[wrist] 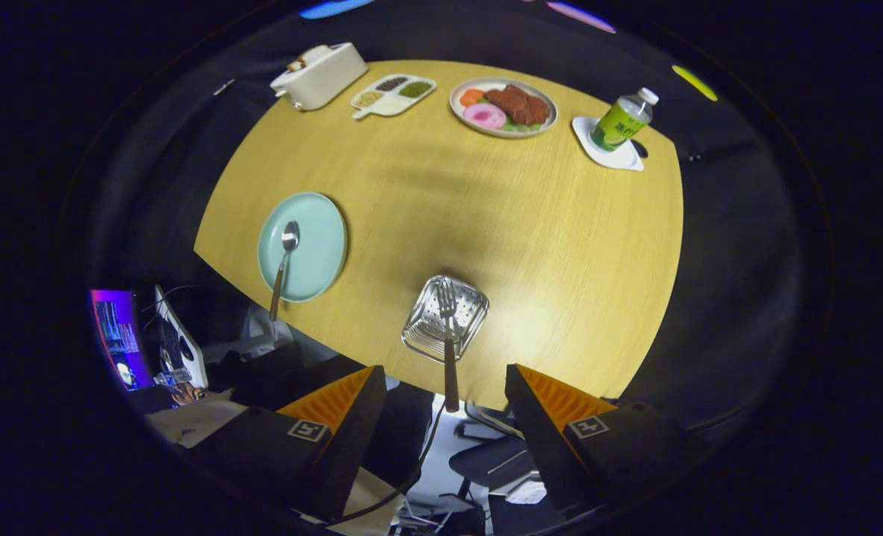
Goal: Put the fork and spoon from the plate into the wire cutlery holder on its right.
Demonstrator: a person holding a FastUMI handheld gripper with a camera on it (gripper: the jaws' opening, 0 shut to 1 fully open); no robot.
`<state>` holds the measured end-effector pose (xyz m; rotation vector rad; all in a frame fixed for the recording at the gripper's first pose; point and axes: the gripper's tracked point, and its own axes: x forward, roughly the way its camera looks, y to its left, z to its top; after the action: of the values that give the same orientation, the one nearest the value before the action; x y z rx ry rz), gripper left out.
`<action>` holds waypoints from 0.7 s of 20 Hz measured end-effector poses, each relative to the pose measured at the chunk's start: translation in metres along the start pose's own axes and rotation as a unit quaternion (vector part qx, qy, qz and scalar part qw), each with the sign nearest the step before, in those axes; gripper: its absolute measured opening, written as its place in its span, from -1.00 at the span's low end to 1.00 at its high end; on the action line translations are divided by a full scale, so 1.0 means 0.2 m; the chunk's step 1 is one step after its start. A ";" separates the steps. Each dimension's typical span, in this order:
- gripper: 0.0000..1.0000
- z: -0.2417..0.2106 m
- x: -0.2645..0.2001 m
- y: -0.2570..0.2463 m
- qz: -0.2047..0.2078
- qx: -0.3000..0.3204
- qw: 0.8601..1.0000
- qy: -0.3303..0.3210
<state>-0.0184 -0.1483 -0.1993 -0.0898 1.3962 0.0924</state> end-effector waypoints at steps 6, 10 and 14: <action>1.00 0.21 -0.39 0.17 -0.034 -0.009 0.976 -0.213; 1.00 0.30 -0.51 0.35 -0.050 -0.010 0.944 -0.326; 0.99 0.31 -0.39 0.65 -0.029 -0.008 0.931 -0.363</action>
<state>0.0133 -0.0120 -0.1127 -0.0982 0.6507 0.0768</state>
